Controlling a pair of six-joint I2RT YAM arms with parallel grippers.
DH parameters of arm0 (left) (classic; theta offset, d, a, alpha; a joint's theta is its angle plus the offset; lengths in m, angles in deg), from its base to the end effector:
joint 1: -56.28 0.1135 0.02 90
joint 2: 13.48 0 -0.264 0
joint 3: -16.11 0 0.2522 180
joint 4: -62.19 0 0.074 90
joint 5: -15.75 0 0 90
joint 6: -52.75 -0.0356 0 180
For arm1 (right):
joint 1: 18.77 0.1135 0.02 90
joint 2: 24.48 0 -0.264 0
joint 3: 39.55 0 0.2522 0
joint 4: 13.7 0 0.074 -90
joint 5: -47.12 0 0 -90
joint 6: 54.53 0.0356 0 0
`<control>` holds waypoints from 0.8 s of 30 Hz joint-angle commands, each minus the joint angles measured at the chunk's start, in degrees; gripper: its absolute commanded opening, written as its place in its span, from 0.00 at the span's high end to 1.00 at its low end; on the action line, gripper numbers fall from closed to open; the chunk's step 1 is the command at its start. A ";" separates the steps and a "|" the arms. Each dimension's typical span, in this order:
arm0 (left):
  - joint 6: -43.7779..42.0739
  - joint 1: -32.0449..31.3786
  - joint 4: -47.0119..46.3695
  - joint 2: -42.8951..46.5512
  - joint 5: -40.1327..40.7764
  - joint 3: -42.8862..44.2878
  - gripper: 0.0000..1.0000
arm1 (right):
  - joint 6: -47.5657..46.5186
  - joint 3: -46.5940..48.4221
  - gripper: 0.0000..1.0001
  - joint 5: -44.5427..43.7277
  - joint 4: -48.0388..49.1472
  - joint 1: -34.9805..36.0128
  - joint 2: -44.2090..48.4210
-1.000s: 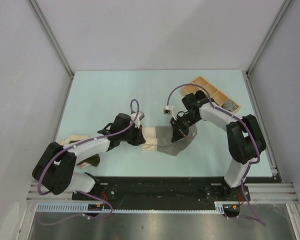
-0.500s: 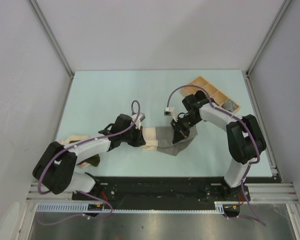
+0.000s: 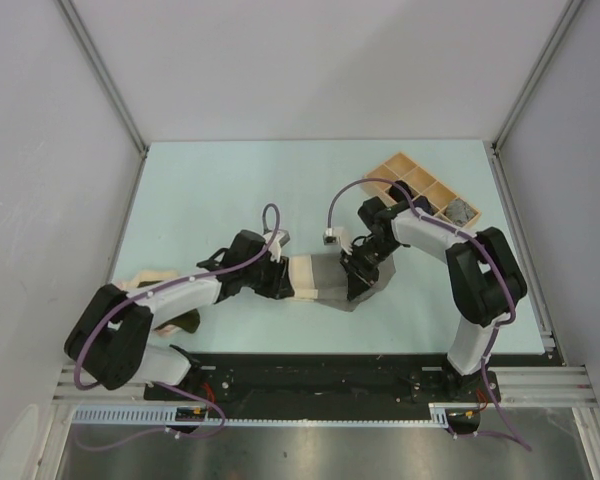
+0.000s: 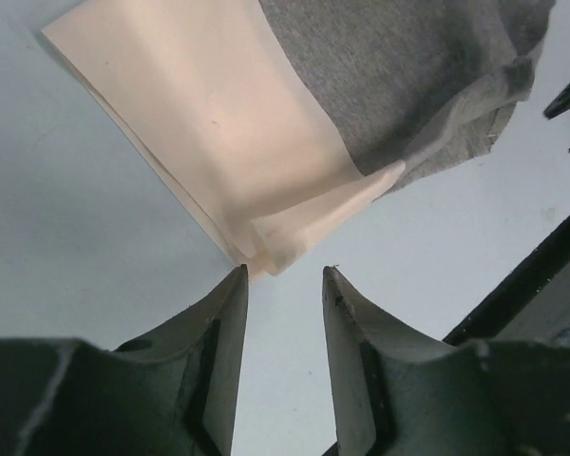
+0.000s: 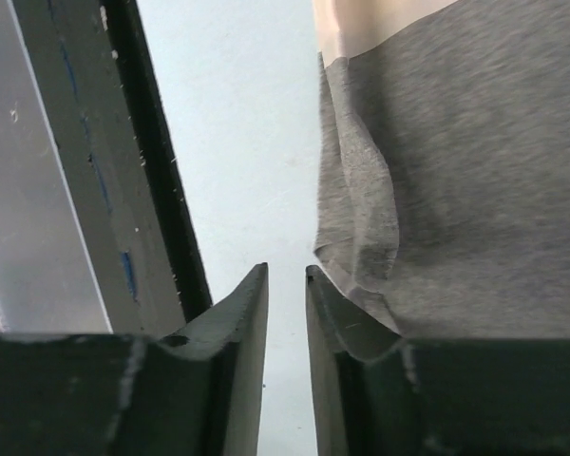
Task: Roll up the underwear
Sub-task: Fold the underwear at the center of the board.
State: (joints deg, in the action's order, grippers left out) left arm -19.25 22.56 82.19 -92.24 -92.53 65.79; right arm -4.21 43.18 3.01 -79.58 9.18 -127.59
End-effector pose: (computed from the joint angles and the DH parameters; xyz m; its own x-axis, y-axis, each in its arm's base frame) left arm 0.2097 -0.1534 0.1684 -0.8134 0.1901 -0.5497 0.4696 0.7723 -0.4278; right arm 0.2731 0.1738 0.1842 -0.4437 -0.7385 -0.5077 -0.8457 0.1577 0.5098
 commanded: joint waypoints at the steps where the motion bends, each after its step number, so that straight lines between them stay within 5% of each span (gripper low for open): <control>1: 0.81 -0.48 2.37 5.28 -0.09 1.96 0.56 | -4.08 -0.15 0.68 0.87 -4.04 0.80 0.01; 7: 1.16 -0.48 2.55 8.98 1.85 2.05 0.46 | -5.41 -0.06 0.66 1.48 -4.57 0.36 2.73; 17: 1.60 -0.65 1.49 4.41 -1.84 3.10 0.43 | -4.44 0.02 0.63 -1.23 -1.67 -0.52 3.71; 24: 2.39 -4.08 5.63 7.48 5.27 1.26 0.37 | -7.25 -0.06 0.57 -3.26 0.43 2.47 3.71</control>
State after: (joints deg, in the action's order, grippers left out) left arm -18.64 20.60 86.30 -87.65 -90.78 66.97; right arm -9.50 42.85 0.22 -81.48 10.55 -125.43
